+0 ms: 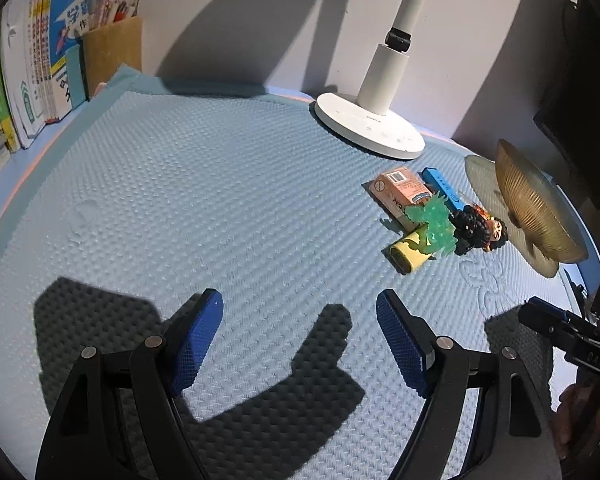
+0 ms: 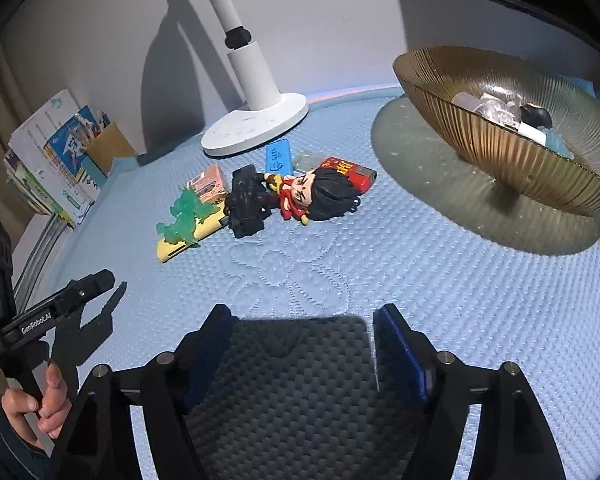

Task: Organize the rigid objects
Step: 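Move both open grippers back toward the remaining pile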

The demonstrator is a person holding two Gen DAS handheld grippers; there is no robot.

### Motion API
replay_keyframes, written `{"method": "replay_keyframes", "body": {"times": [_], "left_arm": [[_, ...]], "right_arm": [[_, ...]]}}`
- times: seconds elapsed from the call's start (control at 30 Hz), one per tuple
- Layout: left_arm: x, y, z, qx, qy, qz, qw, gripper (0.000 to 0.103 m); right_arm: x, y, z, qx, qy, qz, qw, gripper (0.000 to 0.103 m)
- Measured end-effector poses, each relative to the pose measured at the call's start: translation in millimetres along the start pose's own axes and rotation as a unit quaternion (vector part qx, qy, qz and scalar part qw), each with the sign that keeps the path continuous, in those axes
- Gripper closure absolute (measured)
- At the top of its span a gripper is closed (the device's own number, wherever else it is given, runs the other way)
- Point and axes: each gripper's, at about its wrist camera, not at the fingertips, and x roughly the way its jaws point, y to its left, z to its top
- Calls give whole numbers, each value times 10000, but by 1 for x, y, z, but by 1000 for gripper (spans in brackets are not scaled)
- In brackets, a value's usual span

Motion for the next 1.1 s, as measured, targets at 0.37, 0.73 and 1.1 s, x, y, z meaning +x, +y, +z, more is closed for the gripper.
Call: {"method": "replay_keyframes", "body": {"times": [0.37, 0.73, 1.1], "left_arm": [[1, -5, 0, 100, 55, 9, 9999, 25], [3, -66, 33, 750, 66, -612, 9953, 25], [54, -98, 54, 936, 447, -879, 9907, 32]], "right_arm": [[3, 10, -3, -240, 56, -51, 9997, 20], [6, -17, 36, 785, 300, 446, 9955, 22], [49, -40, 81, 1232, 338, 423, 9909, 37]]}}
